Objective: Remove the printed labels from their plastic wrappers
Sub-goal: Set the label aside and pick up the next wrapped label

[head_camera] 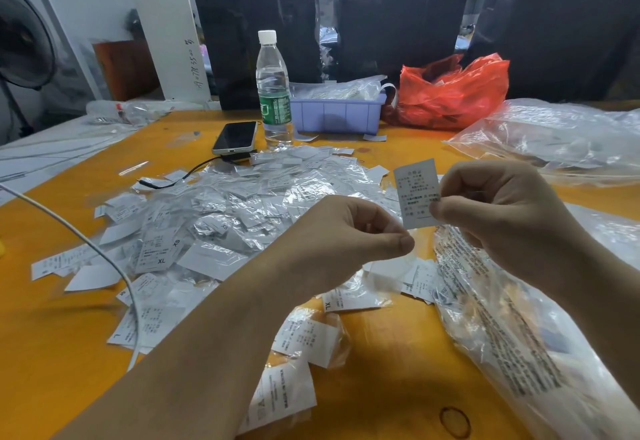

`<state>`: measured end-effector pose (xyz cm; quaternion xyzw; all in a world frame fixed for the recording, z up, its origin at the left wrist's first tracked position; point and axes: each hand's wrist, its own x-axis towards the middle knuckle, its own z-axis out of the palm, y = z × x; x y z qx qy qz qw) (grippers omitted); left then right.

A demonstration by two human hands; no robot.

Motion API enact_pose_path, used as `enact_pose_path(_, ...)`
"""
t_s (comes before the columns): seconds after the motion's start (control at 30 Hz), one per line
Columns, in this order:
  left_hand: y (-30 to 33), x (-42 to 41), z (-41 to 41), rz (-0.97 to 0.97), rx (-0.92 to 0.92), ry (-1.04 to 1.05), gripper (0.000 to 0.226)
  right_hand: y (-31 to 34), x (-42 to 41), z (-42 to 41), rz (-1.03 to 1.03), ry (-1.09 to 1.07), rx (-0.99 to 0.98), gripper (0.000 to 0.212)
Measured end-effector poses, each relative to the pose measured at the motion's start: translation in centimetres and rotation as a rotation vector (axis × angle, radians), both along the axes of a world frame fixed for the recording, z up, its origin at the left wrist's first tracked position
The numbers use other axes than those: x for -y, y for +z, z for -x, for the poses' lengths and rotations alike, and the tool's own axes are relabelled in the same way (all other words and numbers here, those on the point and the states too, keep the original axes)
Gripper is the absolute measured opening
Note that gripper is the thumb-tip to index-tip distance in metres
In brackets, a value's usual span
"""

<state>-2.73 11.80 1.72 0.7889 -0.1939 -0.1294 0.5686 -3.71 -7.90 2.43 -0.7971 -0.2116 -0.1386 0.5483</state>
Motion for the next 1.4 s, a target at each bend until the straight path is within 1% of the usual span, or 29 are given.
enact_pose_path(0.17, 0.02, 0.04, 0.1, 0.023, -0.012, -0.018, 0.008, 0.03, 0.06, 0.0, -0.032, 0.049, -0.043, 0.013)
enact_pose_path(0.4, 0.03, -0.01, 0.04, 0.056, -0.009, -0.03, 0.005, -0.01, -0.14, -0.02, -0.063, 0.092, -0.051, 0.014)
enact_pose_path(0.53, 0.08, 0.04, 0.08, 0.074, -0.011, -0.042, 0.011, -0.07, -0.13, -0.06, -0.088, 0.127, -0.107, 0.014)
enact_pose_path(0.6, 0.12, 0.06, 0.17, 0.075, -0.007, -0.045, 0.009, -0.03, -0.2, 0.01, -0.083, 0.176, -0.151, 0.014)
enact_pose_path(0.67, 0.21, 0.04, 0.21, 0.072, -0.004, -0.051, 0.005, -0.04, -0.32, 0.15, -0.07, 0.25, -0.165, 0.009)
enact_pose_path(0.7, 0.23, 0.01, 0.21, 0.067, -0.001, -0.051, 0.005, -0.24, -0.26, 0.05, -0.055, 0.257, -0.157, 0.016)
enact_pose_path(0.73, 0.24, -0.03, 0.19, 0.061, 0.002, -0.048, 0.005, -0.21, -0.37, 0.11, -0.044, 0.255, -0.15, 0.02)
enact_pose_path(0.83, 0.2, -0.23, 0.04, 0.048, 0.012, -0.02, 0.006, -0.23, -0.17, -0.12, -0.059, 0.173, -0.099, 0.008)
enact_pose_path(0.9, 0.18, -0.29, -0.02, 0.038, 0.02, -0.007, 0.006, -0.1, -0.11, -0.13, -0.051, 0.137, -0.08, 0.009)
enact_pose_path(1.0, 0.14, -0.29, -0.05, 0.031, 0.024, 0.01, 0.006, 0.0, -0.11, -0.01, 0.022, 0.104, -0.043, 0.012)
enact_pose_path(1.2, 0.13, -0.09, 0.04, 0.043, 0.017, 0.013, 0.013, -0.08, -0.3, -0.02, -0.008, 0.17, -0.062, 0.016)
enact_pose_path(1.33, 0.03, 0.11, 0.05, 0.062, 0.038, 0.032, 0.014, -0.29, -0.53, 0.12, 0.048, 0.156, -0.058, 0.018)
enact_pose_path(1.4, -0.05, 0.19, 0.1, 0.081, 0.045, 0.04, 0.015, -0.44, -0.59, 0.09, 0.045, 0.144, -0.061, 0.016)
